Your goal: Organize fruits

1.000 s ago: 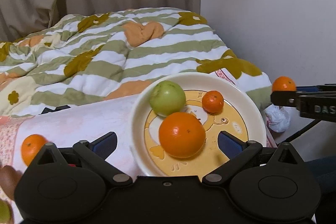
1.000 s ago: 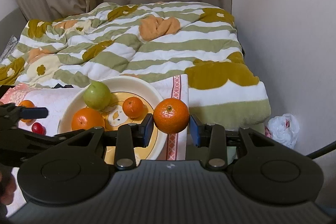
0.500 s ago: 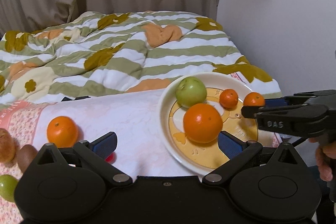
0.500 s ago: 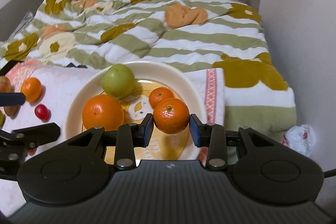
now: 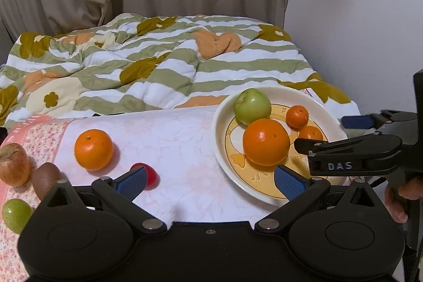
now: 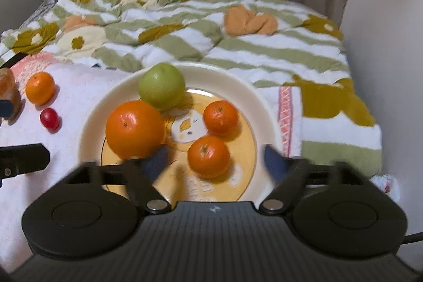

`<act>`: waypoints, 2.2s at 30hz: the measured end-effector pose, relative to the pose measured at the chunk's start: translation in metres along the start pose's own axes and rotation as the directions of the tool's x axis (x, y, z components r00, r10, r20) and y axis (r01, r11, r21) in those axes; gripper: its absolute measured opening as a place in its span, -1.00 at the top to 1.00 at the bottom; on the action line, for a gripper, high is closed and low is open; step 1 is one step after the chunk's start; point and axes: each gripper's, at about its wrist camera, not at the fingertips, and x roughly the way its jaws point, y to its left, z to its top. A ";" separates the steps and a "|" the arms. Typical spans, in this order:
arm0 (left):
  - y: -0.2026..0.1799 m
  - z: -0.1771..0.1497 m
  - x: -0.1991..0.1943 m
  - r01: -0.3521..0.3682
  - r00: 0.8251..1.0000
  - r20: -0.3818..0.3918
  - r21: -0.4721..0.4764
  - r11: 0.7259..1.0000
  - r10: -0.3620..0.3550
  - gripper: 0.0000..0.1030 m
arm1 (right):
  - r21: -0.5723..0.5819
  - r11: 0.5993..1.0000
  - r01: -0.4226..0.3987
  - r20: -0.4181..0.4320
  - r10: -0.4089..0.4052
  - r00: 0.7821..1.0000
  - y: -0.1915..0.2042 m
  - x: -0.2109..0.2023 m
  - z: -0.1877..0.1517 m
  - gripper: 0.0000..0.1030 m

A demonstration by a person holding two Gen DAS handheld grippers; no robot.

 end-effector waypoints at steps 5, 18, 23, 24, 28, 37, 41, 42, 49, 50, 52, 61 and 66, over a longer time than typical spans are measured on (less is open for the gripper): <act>0.002 -0.001 -0.008 -0.008 1.000 0.010 -0.011 1.000 0.009 -1.00 | -0.019 1.000 0.016 0.009 -0.016 1.000 0.001 -0.010 0.000 -1.00; 0.011 -0.011 -0.058 -0.046 0.994 0.092 -0.067 0.997 0.052 -1.00 | 0.003 1.000 0.002 0.047 -0.002 0.999 0.007 -0.065 0.000 -1.00; 0.022 -0.022 -0.082 -0.081 0.990 0.108 -0.096 0.992 0.091 -1.00 | -0.011 1.000 -0.021 0.051 0.022 0.998 0.022 -0.090 0.000 -1.00; 0.025 -0.024 -0.088 -0.088 0.989 0.111 -0.102 0.991 0.099 -1.00 | -0.011 1.000 -0.029 0.051 0.029 0.998 0.026 -0.094 0.001 -1.00; 0.042 -0.033 -0.111 -0.118 0.983 0.128 -0.114 0.986 0.132 -1.00 | -0.018 0.999 -0.051 0.059 0.052 0.997 0.044 -0.113 0.002 -1.00; 0.109 -0.054 -0.158 -0.155 0.969 0.177 -0.110 0.982 0.173 -1.00 | 0.016 0.999 -0.038 0.090 0.036 0.995 0.102 -0.151 0.005 -1.00; 0.145 -0.062 -0.164 -0.143 0.972 0.179 -0.071 0.987 0.153 -1.00 | 0.062 0.998 -0.013 0.091 0.007 0.996 0.134 -0.164 0.007 -1.00; 0.155 -0.064 -0.164 -0.141 0.973 0.174 -0.063 0.988 0.150 -1.00 | 0.077 0.997 0.000 0.092 -0.007 0.996 0.143 -0.167 0.006 -1.00; 0.224 -0.069 -0.155 -0.082 0.984 0.157 -0.017 0.997 0.083 -1.00 | 0.180 0.980 0.079 0.064 -0.092 0.994 0.207 -0.170 0.000 -1.00; 0.233 -0.069 -0.152 -0.070 0.986 0.153 -0.010 0.997 0.071 -1.00 | 0.193 0.977 0.094 0.054 -0.107 0.993 0.216 -0.168 -0.001 -1.00; 0.249 -0.069 -0.144 -0.051 0.989 0.138 0.002 0.999 0.051 -1.00 | 0.217 0.970 0.111 0.035 -0.122 0.992 0.231 -0.164 -0.004 -1.00; 0.297 -0.065 -0.097 0.023 0.999 0.039 0.032 0.999 -0.024 -1.00 | 0.298 0.938 0.179 -0.046 -0.173 0.984 0.275 -0.131 -0.007 -1.00; 0.307 -0.062 -0.069 0.079 0.997 -0.022 0.018 0.997 -0.079 -1.00 | 0.301 0.935 0.190 -0.077 -0.174 0.982 0.287 -0.102 -0.009 -1.00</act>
